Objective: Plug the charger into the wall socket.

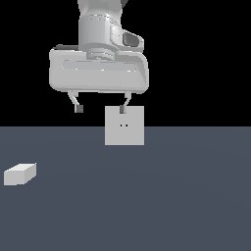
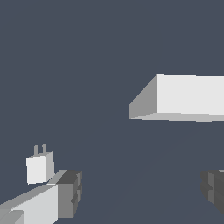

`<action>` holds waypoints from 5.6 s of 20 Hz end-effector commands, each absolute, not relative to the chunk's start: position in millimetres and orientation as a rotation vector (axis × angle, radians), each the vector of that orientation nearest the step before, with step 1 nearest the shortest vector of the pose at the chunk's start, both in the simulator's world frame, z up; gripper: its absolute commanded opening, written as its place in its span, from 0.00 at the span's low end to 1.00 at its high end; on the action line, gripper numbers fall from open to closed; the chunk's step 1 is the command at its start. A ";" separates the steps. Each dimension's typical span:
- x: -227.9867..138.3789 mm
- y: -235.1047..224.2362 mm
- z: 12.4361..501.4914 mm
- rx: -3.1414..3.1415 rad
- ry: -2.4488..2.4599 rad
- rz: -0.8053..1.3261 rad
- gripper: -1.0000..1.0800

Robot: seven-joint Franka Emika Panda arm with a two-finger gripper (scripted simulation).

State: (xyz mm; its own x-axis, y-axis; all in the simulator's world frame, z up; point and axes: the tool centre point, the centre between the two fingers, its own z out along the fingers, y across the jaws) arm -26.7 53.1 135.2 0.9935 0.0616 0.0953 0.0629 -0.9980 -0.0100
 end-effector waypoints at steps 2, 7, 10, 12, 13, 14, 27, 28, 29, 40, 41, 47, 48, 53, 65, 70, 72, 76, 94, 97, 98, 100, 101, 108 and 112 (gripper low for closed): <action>-34.3 74.5 125.1 -3.114 -0.129 -0.209 0.96; -44.6 105.0 110.1 -3.097 -0.172 -0.297 0.96; -50.7 123.4 100.6 -3.086 -0.198 -0.350 0.96; -54.4 135.1 94.4 -3.078 -0.215 -0.383 0.96; -56.1 140.7 91.4 -3.075 -0.223 -0.399 0.96; -57.7 145.9 88.5 -3.071 -0.231 -0.415 0.96; -68.7 186.7 64.9 -3.047 -0.288 -0.537 0.96; -68.9 187.9 64.1 -3.046 -0.290 -0.541 0.96; -69.1 188.9 63.5 -3.046 -0.291 -0.544 0.96; -69.9 190.3 53.2 -3.045 -0.294 -0.547 0.96; -70.0 190.2 49.7 -3.045 -0.294 -0.547 0.96; -70.3 190.1 23.8 -3.045 -0.293 -0.548 0.96; -70.3 190.2 20.6 -3.045 -0.293 -0.548 0.96; -69.9 190.4 12.0 -3.045 -0.293 -0.548 0.96; -70.1 190.4 12.0 -3.045 -0.293 -0.548 0.00; -69.0 183.4 15.2 -3.047 -0.284 -0.548 0.00; -67.9 176.7 18.3 -3.049 -0.275 -0.549 0.00; -65.1 157.3 27.4 -3.054 -0.251 -0.550 0.00; -52.1 29.5 86.9 -3.083 -0.087 -0.557 0.00; -51.3 17.4 92.5 -3.085 -0.071 -0.557 0.00; -51.1 14.1 94.1 -3.085 -0.066 -0.557 0.00; -50.8 8.7 96.6 -3.086 -0.059 -0.556 0.00; -50.7 6.5 97.6 -3.086 -0.056 -0.556 0.00; -50.1 1.1 100.1 -3.087 -0.048 -0.556 0.00; -50.2 0.9 100.0 -3.087 -0.047 -0.555 0.00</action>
